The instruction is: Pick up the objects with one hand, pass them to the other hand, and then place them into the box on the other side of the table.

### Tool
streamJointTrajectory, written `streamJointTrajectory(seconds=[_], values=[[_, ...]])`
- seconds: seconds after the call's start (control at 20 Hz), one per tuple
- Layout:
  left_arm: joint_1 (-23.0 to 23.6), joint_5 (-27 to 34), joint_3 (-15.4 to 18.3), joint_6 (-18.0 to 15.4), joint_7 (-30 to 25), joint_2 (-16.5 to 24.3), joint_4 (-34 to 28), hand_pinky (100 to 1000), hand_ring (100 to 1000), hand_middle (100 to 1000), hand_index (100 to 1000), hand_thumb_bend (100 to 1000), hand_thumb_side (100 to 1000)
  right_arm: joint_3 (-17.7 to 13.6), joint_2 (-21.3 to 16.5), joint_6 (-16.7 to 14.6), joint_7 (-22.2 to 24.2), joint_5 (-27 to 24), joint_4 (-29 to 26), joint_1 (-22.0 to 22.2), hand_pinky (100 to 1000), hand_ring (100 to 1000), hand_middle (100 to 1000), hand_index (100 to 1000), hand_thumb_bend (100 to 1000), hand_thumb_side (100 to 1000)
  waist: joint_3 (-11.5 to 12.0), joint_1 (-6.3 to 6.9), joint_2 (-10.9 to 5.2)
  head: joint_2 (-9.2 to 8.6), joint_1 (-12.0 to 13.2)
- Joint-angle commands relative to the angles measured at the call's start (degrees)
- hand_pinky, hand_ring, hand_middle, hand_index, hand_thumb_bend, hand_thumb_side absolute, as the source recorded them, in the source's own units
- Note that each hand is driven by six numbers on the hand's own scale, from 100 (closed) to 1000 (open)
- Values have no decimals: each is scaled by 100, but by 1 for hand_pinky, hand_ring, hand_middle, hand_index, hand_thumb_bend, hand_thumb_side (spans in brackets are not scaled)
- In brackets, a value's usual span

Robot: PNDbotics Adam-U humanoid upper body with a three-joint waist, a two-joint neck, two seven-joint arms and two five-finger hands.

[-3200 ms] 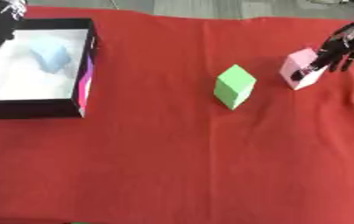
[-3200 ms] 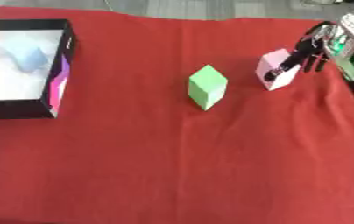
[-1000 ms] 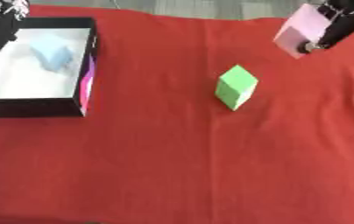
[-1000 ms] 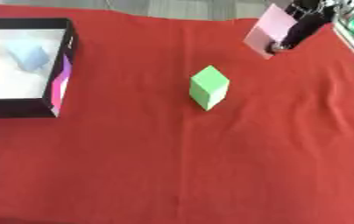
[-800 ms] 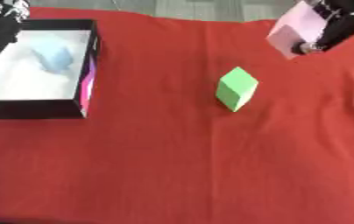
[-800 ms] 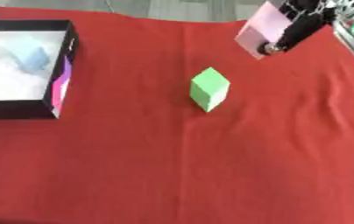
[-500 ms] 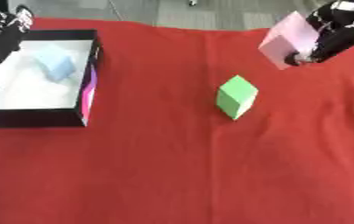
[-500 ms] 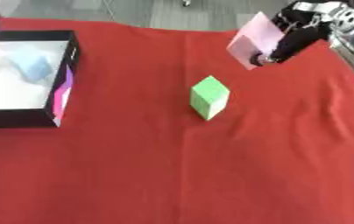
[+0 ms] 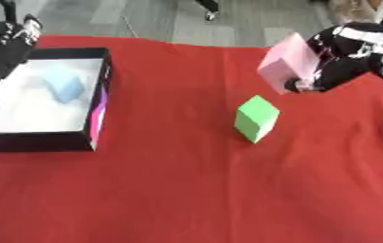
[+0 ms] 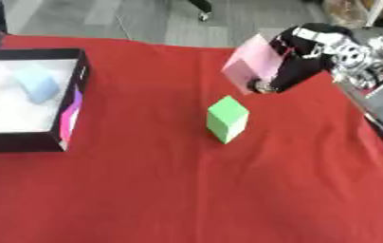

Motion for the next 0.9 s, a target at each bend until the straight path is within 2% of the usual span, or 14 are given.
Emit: streamJointTrajectory(seconds=[0.05,0.35,0.65,0.9], values=[[-166,6,-20,-38,-77,134,-160,731,751,611,679,100,753,-155,67,-113,-139,19,-226,-51,785,673,545,592,174,100,37,125,3,-12,-52],[-287,-31,-200,-162,-472,220,-243,739,764,644,706,100,746,-91,703,-603,-504,402,-315,152,800,674,546,592,151,100,43,158,13,99,-24],[-504,-191,-456,-431,-1074,400,-333,746,772,661,720,105,716,33,1082,-1051,-557,724,-170,159,803,676,547,593,145,100,72,178,3,154,-40],[-776,-388,-677,-507,-1628,575,-494,746,774,665,727,122,698,80,1350,-1329,-641,961,21,162,808,679,550,594,134,100,111,211,-12,194,-73]])
